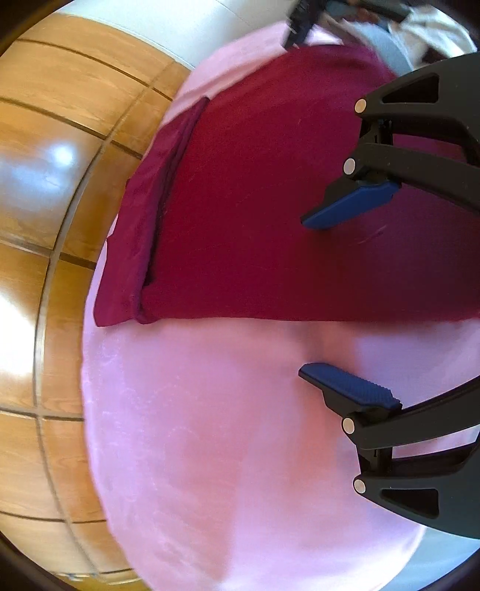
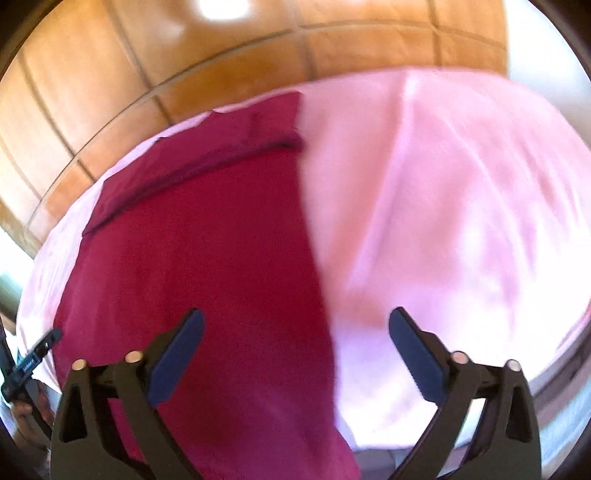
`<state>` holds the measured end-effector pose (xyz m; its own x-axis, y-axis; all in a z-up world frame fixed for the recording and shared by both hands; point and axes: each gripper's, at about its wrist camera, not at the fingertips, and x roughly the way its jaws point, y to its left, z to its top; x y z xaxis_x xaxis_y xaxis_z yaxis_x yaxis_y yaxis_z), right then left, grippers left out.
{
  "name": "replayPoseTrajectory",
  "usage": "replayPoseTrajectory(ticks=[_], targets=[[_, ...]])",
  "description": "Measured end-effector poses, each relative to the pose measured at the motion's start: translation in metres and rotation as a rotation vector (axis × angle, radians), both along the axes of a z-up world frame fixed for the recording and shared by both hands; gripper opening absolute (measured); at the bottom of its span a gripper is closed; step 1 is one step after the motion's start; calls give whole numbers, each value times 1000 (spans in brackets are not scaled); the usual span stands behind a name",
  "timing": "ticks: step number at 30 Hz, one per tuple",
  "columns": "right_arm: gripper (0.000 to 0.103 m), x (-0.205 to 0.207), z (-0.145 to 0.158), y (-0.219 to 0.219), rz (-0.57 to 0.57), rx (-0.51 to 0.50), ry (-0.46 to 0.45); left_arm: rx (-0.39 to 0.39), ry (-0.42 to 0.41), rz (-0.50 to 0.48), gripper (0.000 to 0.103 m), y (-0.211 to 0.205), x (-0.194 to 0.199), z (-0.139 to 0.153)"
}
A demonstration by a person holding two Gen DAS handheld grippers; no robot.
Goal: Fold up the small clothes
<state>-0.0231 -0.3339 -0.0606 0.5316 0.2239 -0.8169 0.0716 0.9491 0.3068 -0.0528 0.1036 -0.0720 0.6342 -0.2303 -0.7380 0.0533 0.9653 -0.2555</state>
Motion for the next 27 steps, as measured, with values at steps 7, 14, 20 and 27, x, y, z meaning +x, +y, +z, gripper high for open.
replayPoseTrajectory(ticks=[7,14,20,27], targets=[[55,-38,-28,17,99,25,157,-66,66,-27,74,0,-22,-2],[17,-42,-21,23,194,0,180,-9,107,-164,22,-13,-27,-4],[8,-39,25,38,301,67,107,-168,97,-187,10,8,-25,19],[8,7,72,38,262,267,-64,-372,7,-214,10,23,17,60]])
